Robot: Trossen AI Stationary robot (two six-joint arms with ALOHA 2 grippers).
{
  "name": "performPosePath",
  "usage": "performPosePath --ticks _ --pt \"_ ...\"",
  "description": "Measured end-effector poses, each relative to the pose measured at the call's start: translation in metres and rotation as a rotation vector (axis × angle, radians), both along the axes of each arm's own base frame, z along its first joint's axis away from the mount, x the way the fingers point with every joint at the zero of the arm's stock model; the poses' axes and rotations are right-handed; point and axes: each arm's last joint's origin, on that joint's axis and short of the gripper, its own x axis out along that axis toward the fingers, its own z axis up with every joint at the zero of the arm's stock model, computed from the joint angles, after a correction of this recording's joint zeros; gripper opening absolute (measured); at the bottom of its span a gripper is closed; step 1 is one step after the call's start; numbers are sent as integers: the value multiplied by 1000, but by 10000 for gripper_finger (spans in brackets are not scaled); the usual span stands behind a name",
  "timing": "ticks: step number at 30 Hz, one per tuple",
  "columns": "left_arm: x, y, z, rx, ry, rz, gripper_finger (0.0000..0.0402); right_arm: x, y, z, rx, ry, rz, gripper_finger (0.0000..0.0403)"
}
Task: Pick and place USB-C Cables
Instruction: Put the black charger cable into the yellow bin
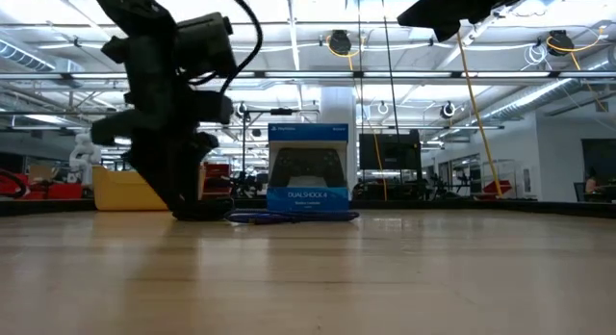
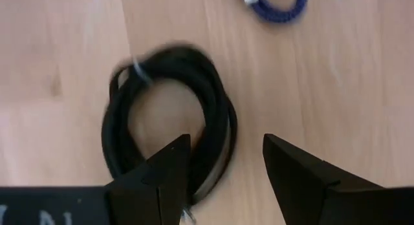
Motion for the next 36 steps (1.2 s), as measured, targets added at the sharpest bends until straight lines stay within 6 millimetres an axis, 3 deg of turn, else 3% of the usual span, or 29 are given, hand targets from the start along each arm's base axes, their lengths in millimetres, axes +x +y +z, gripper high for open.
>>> performPosePath --ticks 11,27,36 --pt "7 2 -17 -1 40 -17 192 0 0 0 -1 5 0 6" --pt "7 2 -17 -9 35 18 50 0 0 0 -1 3 0 6" --pt "7 2 -18 -8 34 28 45 0 0 0 -1 3 -1 6"
